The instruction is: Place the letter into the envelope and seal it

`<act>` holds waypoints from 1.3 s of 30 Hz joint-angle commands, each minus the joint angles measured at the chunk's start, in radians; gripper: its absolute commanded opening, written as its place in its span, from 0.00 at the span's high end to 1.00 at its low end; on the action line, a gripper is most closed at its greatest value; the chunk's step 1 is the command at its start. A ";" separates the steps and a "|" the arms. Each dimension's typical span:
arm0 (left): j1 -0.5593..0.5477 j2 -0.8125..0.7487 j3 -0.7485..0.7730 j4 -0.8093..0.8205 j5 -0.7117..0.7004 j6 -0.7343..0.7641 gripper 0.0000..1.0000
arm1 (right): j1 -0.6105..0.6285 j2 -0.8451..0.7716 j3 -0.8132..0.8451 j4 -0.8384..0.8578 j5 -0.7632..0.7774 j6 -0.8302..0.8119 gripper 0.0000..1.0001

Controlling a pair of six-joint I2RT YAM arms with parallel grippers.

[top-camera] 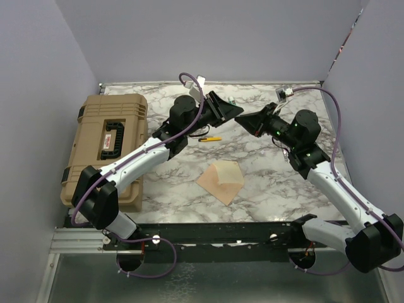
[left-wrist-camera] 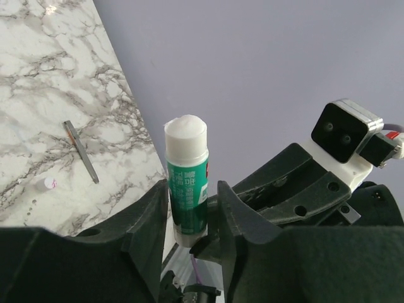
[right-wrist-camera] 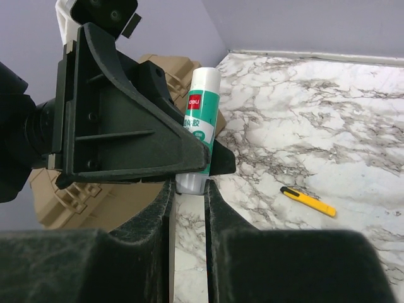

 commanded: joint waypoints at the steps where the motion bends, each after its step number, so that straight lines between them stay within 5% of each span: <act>1: 0.017 -0.032 0.004 0.015 0.004 0.034 0.60 | -0.006 -0.022 -0.013 0.002 -0.043 -0.026 0.92; 10: 0.035 -0.023 -0.004 -0.010 -0.005 0.081 0.62 | -0.007 -0.020 -0.015 -0.010 -0.113 -0.034 0.92; 15: 0.037 -0.015 0.004 -0.011 0.016 0.090 1.00 | -0.006 -0.014 -0.009 -0.023 -0.099 -0.003 0.93; 26: 0.037 -0.061 -0.002 0.130 0.076 0.067 1.00 | -0.008 0.003 0.011 0.170 -0.051 0.634 1.00; 33: 0.037 -0.104 -0.039 0.269 0.105 0.024 1.00 | -0.009 0.015 -0.127 0.574 0.028 1.190 1.00; 39: 0.037 -0.127 -0.067 0.319 0.097 0.035 1.00 | -0.008 0.012 -0.161 0.722 0.068 1.322 0.98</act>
